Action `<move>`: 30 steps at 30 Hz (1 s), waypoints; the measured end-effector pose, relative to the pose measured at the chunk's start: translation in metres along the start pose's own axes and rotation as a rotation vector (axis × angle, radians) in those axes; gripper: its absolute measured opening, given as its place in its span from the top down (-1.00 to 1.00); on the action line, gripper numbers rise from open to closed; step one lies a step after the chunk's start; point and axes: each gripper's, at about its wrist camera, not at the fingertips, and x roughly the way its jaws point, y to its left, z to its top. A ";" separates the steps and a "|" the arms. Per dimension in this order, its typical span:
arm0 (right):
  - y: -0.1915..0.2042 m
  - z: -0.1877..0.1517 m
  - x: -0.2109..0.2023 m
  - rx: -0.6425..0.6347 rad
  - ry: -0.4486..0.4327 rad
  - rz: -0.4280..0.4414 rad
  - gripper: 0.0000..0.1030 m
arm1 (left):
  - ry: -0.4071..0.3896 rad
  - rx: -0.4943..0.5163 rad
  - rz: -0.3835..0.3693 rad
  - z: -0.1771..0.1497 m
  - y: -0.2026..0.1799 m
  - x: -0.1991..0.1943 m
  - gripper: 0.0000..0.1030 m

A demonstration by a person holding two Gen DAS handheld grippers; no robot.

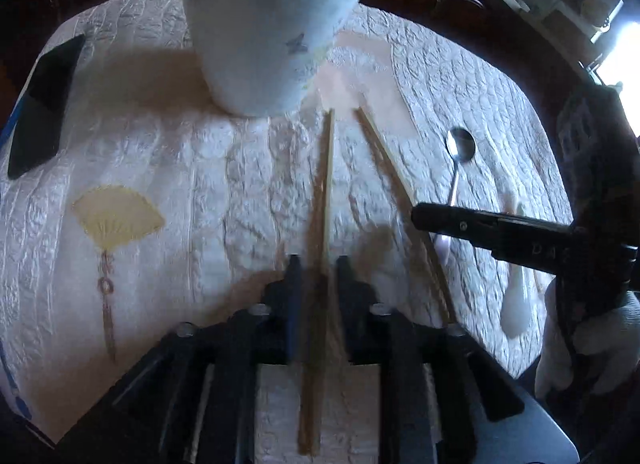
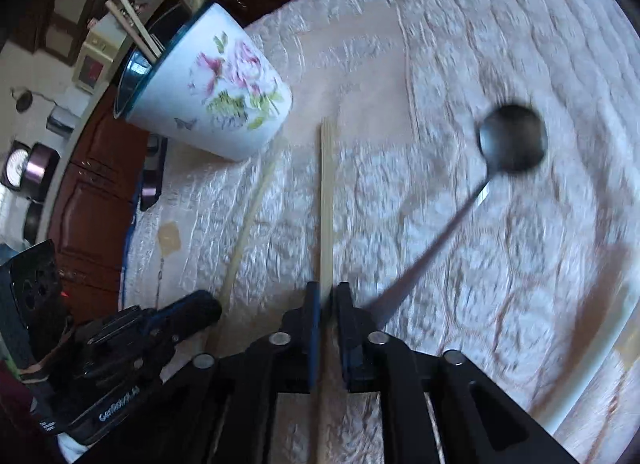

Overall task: Organize utensils
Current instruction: 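Grasp a chopstick with the right tool while the left tool grasps another, then lift both chopsticks and carry them over the cup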

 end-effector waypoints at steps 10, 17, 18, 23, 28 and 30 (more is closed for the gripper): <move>0.002 0.065 0.022 -0.025 0.015 -0.018 0.61 | -0.014 0.036 0.052 0.053 -0.012 0.037 0.52; 0.008 0.085 0.043 -0.056 0.048 -0.039 0.87 | -0.002 0.077 0.077 0.070 -0.017 0.053 0.54; 0.008 0.086 0.042 -0.055 0.044 -0.031 0.87 | -0.004 0.091 0.078 0.071 -0.018 0.053 0.60; 0.000 0.081 0.014 -0.037 -0.015 0.015 0.89 | -0.033 0.055 0.006 0.066 -0.008 0.028 0.92; 0.012 0.077 -0.043 -0.083 -0.118 0.075 0.90 | -0.137 0.050 -0.055 0.060 -0.001 -0.029 0.92; 0.019 0.075 -0.066 -0.111 -0.156 0.083 0.90 | -0.182 0.055 -0.068 0.057 0.000 -0.053 0.92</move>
